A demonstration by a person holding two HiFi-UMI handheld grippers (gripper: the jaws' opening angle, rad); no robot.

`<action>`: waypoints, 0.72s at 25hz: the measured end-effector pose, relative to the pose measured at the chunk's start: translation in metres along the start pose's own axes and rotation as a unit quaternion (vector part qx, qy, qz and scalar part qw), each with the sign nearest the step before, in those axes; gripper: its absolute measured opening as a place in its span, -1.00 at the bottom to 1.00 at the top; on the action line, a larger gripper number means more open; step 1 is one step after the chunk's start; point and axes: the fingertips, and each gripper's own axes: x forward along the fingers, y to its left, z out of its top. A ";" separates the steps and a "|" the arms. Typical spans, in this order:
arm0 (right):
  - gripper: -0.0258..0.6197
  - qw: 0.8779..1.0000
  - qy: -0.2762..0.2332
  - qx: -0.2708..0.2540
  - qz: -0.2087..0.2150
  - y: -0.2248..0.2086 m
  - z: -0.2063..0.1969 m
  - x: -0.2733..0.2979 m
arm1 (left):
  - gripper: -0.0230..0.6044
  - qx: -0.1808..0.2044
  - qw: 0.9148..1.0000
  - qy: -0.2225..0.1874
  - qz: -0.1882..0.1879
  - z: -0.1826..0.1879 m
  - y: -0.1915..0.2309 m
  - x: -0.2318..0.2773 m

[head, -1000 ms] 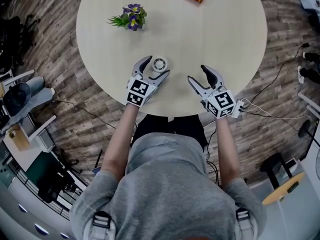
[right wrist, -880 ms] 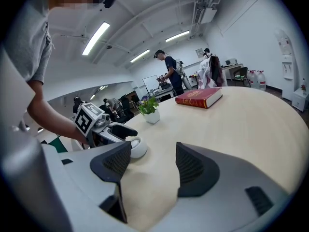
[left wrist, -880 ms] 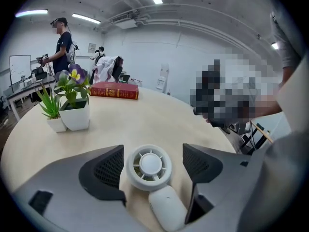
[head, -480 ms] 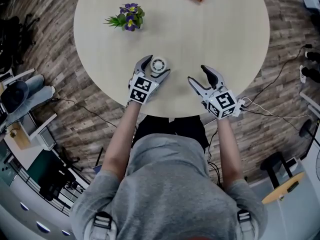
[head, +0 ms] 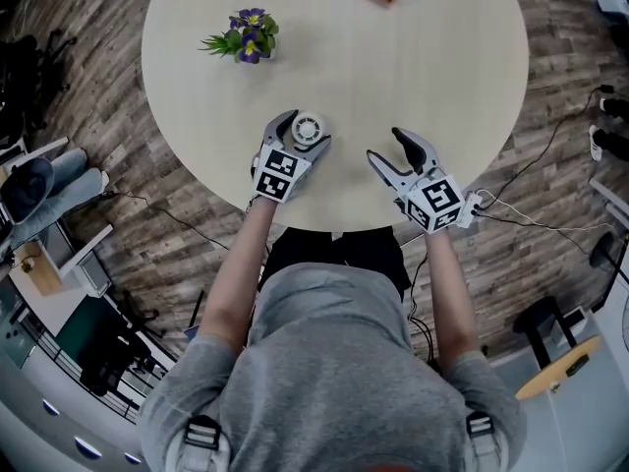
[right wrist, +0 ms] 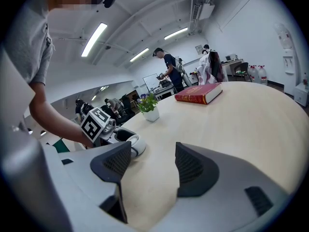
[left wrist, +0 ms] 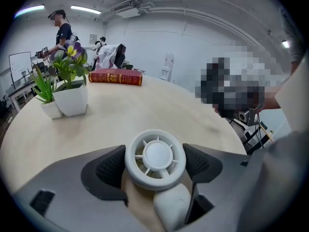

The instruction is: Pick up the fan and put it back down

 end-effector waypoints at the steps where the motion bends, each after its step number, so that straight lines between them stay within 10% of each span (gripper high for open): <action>1: -0.01 1.000 0.000 0.000 0.000 0.000 0.000 0.000 | 0.28 0.001 1.000 0.002 0.001 -0.001 0.001 0.001; 18: -0.03 1.000 -0.002 -0.001 -0.008 0.005 0.005 -0.007 | 0.28 -0.022 1.000 -0.010 -0.009 0.004 -0.003 -0.004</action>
